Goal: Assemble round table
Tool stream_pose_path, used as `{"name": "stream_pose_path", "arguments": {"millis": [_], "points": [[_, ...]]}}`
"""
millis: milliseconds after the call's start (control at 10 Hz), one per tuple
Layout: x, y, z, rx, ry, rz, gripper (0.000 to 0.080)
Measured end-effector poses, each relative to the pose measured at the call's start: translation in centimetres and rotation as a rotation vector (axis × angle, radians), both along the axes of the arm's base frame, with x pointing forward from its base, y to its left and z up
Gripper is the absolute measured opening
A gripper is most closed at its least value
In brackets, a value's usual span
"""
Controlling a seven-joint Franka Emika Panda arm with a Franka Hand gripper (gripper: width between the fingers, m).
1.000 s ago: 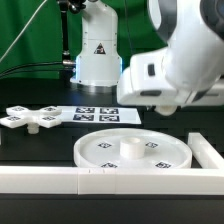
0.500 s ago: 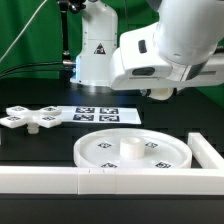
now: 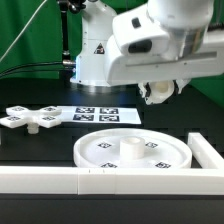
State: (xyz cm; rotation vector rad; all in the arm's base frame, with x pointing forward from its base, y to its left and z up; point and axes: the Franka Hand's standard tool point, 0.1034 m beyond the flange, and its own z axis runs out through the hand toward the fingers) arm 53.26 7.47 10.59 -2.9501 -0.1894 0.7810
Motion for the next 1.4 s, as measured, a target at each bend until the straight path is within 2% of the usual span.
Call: {"name": "stream_pose_path", "arguments": {"millis": [100, 200, 500, 800, 1000, 1200, 1300, 1400], "points": [[0.6, -0.5, 0.9, 0.016, -0.031, 0.024, 0.0409], [2.1, -0.7, 1.3, 0.02, -0.123, 0.019, 0.0409], [2.4, -0.9, 1.0, 0.016, -0.347, 0.003, 0.0409], [4.5, -2.1, 1.1, 0.027, -0.578, 0.035, 0.0409], [6.3, -3.1, 2.1, 0.03, -0.732, 0.05, 0.0409], [6.3, -3.5, 1.7, 0.019, -0.852, 0.049, 0.0409], [6.6, -4.1, 1.8, 0.007, -0.956, 0.056, 0.0409], [6.4, -4.3, 1.7, 0.0, -0.996, 0.057, 0.0409]]}}
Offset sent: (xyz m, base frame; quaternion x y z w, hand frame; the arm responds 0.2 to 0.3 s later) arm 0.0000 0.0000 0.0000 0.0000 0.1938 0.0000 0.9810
